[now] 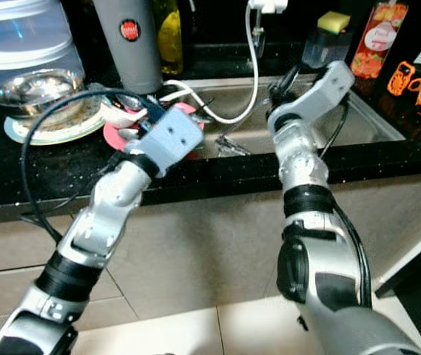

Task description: Kitchen organization

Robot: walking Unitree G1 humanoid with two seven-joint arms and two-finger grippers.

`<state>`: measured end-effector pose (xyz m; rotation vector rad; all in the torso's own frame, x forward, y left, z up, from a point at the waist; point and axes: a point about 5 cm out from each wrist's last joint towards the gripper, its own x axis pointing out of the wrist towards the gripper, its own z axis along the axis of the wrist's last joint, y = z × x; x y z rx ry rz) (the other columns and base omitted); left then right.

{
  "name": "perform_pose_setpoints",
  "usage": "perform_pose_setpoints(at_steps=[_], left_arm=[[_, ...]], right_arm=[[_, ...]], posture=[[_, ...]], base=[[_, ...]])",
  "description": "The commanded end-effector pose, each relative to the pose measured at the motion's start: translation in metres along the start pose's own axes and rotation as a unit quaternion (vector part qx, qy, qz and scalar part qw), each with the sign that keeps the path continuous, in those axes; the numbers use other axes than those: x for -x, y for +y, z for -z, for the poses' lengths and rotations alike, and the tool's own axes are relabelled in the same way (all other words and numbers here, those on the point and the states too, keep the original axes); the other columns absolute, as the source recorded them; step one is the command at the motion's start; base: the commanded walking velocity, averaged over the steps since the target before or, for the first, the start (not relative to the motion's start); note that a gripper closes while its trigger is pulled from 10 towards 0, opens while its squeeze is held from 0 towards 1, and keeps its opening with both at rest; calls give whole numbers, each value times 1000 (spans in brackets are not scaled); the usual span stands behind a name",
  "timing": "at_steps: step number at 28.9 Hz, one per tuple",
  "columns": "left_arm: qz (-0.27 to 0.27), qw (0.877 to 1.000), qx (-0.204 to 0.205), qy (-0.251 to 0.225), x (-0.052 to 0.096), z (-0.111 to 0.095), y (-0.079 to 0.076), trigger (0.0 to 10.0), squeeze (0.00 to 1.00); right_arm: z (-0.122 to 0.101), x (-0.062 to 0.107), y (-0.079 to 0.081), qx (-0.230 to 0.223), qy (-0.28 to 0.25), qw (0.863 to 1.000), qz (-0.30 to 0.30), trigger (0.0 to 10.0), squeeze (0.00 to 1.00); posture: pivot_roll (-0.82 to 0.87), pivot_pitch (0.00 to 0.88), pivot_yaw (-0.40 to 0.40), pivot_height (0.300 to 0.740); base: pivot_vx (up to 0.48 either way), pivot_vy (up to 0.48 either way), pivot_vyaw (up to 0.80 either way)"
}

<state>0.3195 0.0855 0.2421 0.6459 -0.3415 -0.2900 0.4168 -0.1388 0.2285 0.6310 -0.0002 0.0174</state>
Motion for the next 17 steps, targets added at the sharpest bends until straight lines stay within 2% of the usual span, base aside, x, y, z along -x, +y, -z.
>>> perform_pose_setpoints(at_steps=[1,3,4,8,11,17], left_arm=[[1,1000,22,10,3,1,-2,10000,0],[0,1000,25,13,4,1,-1,10000,0],[-1,1000,26,15,4,2,-1,10000,0],[-3,999,30,21,5,3,-1,10000,0],[-7,999,34,30,7,6,1,10000,0],[-9,999,34,36,8,7,2,10000,0]], right_arm=[[7,-2,6,26,9,1000,-5,10000,0],[10,-2,6,32,13,999,-5,10000,0],[12,-2,5,33,15,999,-3,10000,1000],[15,-2,3,34,17,999,0,10000,1000],[4,-4,8,14,-14,1000,-24,10000,1000],[-11,-5,12,3,-52,997,-48,10000,1000]], posture=[[230,0,-55,740],[230,0,-55,740],[234,0,-59,740],[235,0,-60,740],[233,0,-59,740],[231,0,-57,740]], base=[[0,0,0],[0,0,0],[0,0,0],[0,0,0],[0,0,0],[0,0,0]])
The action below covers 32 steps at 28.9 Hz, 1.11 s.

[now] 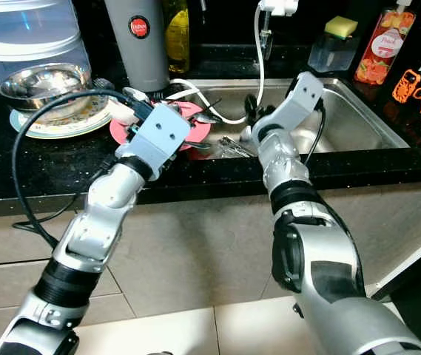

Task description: Kitchen organization

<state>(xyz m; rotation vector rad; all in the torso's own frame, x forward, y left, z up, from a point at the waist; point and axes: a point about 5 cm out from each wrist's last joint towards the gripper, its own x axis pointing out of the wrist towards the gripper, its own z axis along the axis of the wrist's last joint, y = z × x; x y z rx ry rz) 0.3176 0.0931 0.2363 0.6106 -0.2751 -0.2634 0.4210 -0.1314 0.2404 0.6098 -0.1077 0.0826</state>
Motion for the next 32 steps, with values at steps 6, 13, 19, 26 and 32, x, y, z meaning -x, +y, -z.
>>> perform_pose_setpoints(at_steps=[6,13,19,26,32], left_arm=[[-3,1000,13,4,2,0,0,10000,0],[-8,1000,17,10,1,1,1,10000,0],[-23,997,35,70,-2,19,12,10000,0],[-5,981,164,106,-10,26,16,10000,0],[-28,974,192,120,-18,28,30,10000,0]], right_arm=[[-31,-1,6,-20,-76,996,-37,10000,0],[-44,6,14,10,-120,989,-81,10000,0],[-32,25,20,91,-112,979,-143,10000,0],[-19,41,7,121,-97,979,-130,10000,0],[-19,46,8,126,-100,979,-128,10000,0]], posture=[[226,0,-53,740],[211,0,-48,740],[198,0,-34,740],[168,0,-14,740],[160,0,-7,740]], base=[[0,0,0],[0,0,0],[0,0,0],[0,0,0],[0,0,0]])
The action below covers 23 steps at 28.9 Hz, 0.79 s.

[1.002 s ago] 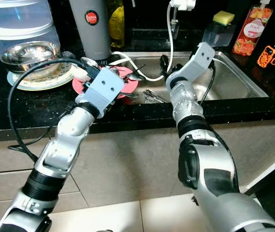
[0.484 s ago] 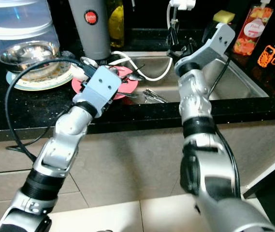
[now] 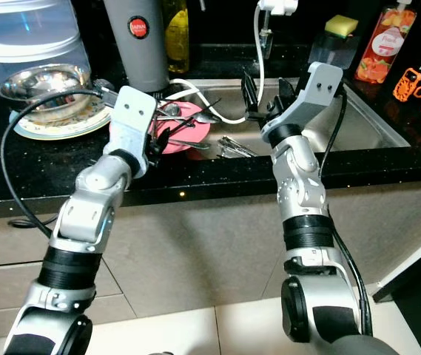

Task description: Kitchen organization

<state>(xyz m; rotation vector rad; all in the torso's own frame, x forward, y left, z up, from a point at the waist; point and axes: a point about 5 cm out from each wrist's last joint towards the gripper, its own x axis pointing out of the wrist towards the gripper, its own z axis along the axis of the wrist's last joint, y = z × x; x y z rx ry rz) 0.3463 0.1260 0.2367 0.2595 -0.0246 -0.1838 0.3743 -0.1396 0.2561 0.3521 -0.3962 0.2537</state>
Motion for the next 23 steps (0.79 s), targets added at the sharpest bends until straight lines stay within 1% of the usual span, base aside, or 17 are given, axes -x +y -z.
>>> perform_pose_setpoints(at_steps=[1,5,7,8,9,10,11,13,16,17,20,21,22,23], left_arm=[[-5,1000,9,14,-4,1,3,10000,0],[-47,998,11,44,-16,1,24,10000,0],[-51,996,26,63,-20,5,29,10000,8],[-47,995,38,81,-23,10,29,10000,145],[-43,994,47,93,-25,13,29,10000,145],[-39,992,53,109,-27,19,28,10000,1000],[-39,992,53,109,-27,19,28,10000,1000],[-37,990,56,125,-31,26,27,10000,1000],[-37,989,57,130,-32,27,27,10000,1000],[-32,988,64,138,-34,29,27,10000,0],[-23,985,76,150,-39,32,27,10000,0],[-22,984,82,155,-41,33,27,9412,0],[-22,984,82,155,-41,33,27,9412,0],[-18,983,88,162,-43,34,27,7686,0]], right_arm=[[1,3,2,2,6,1000,0,10000,0],[0,7,6,5,13,1000,-2,10000,0],[0,8,6,5,14,1000,-2,10000,0],[0,8,6,5,15,1000,-2,10000,0],[0,7,6,4,16,1000,-2,10000,0],[1,8,6,4,16,1000,-2,10000,0],[1,8,6,4,16,1000,-2,10000,0],[0,8,7,5,17,1000,-1,10000,0],[0,9,7,6,17,1000,0,10000,0],[-1,10,6,7,17,1000,2,10000,0],[-2,12,5,8,19,1000,5,10000,0],[-2,12,5,9,19,1000,7,10000,0],[-2,12,5,9,19,1000,7,10000,0],[-3,13,5,9,20,1000,8,10000,0]], posture=[[160,0,-7,740],[162,0,-10,740],[163,0,-13,740],[164,0,-13,740],[164,0,-13,740],[164,0,-13,740],[164,0,-13,740],[151,0,-9,740],[151,0,-9,740],[151,0,-9,740],[142,0,-7,740],[142,0,-7,740],[142,0,-7,740],[136,0,-5,740]], base=[[0,0,0],[0,0,0],[0,0,0],[0,0,0],[0,0,0],[0,0,0],[0,0,0],[0,0,0],[0,0,0],[0,0,0],[0,0,0],[0,0,0],[0,0,0],[0,0,0]])
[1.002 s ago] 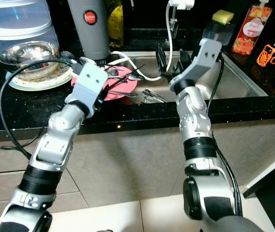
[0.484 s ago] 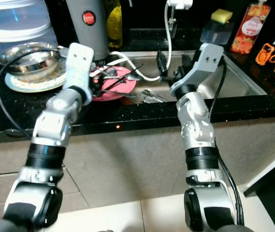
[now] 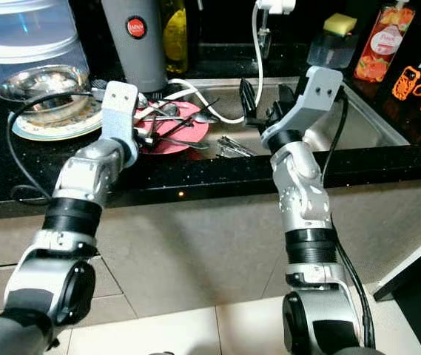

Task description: Kitchen organization

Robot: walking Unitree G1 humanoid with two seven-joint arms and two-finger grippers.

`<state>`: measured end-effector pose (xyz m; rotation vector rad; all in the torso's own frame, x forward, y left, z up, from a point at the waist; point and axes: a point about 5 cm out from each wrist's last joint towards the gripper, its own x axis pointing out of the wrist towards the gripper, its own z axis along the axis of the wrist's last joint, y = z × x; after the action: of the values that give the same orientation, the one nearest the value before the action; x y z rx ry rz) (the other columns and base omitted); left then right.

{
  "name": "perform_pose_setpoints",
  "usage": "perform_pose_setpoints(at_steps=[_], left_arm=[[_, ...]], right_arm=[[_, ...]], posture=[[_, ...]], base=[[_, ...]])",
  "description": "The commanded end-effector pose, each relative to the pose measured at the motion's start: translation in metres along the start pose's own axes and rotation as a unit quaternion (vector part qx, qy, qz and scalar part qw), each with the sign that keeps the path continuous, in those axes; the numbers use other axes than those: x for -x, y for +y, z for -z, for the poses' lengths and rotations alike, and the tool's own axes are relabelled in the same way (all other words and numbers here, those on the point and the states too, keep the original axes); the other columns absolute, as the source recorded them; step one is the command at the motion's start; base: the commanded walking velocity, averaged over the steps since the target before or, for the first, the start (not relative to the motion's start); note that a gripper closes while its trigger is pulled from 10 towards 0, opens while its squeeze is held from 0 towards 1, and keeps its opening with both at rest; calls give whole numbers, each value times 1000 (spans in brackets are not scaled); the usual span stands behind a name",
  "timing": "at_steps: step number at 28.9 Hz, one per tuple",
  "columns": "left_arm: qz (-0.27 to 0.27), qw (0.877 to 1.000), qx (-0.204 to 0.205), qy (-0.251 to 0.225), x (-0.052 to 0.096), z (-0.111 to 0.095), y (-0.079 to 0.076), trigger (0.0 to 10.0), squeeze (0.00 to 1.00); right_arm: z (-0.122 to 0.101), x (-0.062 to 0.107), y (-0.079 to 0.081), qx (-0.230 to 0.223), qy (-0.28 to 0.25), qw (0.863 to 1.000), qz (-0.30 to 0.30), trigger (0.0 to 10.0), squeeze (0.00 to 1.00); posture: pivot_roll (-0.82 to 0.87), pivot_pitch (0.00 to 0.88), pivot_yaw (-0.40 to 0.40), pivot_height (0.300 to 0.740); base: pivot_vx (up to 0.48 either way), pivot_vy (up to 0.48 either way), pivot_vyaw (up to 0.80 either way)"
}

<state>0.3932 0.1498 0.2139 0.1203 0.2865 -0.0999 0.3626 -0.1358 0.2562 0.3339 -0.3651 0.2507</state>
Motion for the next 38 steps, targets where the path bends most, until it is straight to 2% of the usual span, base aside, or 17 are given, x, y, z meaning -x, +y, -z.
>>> perform_pose_setpoints(at_steps=[1,2,3,4,5,6,13,18,21,26,28,29,30,31,32,38], left_arm=[[6,1000,8,13,-3,3,2,7686,0],[10,1000,9,14,-4,3,1,4118,0],[14,1000,10,15,-4,3,0,4118,0],[17,1000,13,18,-5,4,-1,1294,0],[18,1000,15,21,-5,4,-1,1294,0],[22,999,18,25,-5,5,-2,0,0],[34,996,44,68,-7,19,-4,0,0],[35,995,52,74,-7,22,-5,0,0],[34,994,66,86,-6,31,-5,0,0],[27,994,70,81,-5,32,-4,0,0],[17,996,61,56,-4,24,-1,0,0],[13,997,57,43,-3,20,0,2902,0],[8,998,54,34,-3,16,1,2902,0],[5,998,53,23,-2,11,2,8196,35],[2,998,55,16,0,6,4,10000,1000],[-4,998,65,24,-1,4,5,10000,1000]], right_arm=[[0,3,-2,2,4,1000,5,10000,0],[0,3,-2,2,3,1000,6,10000,0],[0,3,-2,2,3,1000,6,10000,0],[0,3,-2,2,3,1000,6,10000,0],[-1,3,-2,2,3,1000,6,10000,0],[-1,3,-2,1,3,1000,6,10000,0],[-1,3,-2,-1,5,1000,9,10000,0],[-1,3,-2,-1,5,1000,10,10000,0],[-1,4,-3,-1,6,1000,12,10000,0],[-1,4,-3,-1,7,1000,12,10000,0],[-1,3,-3,-1,8,1000,11,10000,0],[-1,3,-3,-1,8,1000,11,10000,0],[-1,3,-3,-1,8,1000,11,10000,0],[-1,3,-3,-1,8,1000,10,10000,0],[-1,3,-3,-1,9,1000,10,10000,0],[-1,3,-2,-1,9,1000,10,10000,0]], posture=[[136,0,-5,740],[136,0,-5,740],[136,0,-5,740],[137,0,-4,740],[137,0,-4,740],[137,0,-4,740],[141,0,-2,740],[143,0,0,740],[143,0,0,740],[145,0,-5,740],[145,0,-5,740],[145,0,-12,740],[145,0,-12,740],[145,0,-12,740],[145,0,-12,740],[145,0,-12,740]], base=[[0,0,0],[0,0,0],[0,0,0],[0,0,0],[0,0,0],[0,0,0],[0,0,0],[0,0,0],[0,0,0],[0,0,0],[0,0,0],[0,0,0],[0,0,0],[0,0,0],[0,0,0],[0,0,0]])
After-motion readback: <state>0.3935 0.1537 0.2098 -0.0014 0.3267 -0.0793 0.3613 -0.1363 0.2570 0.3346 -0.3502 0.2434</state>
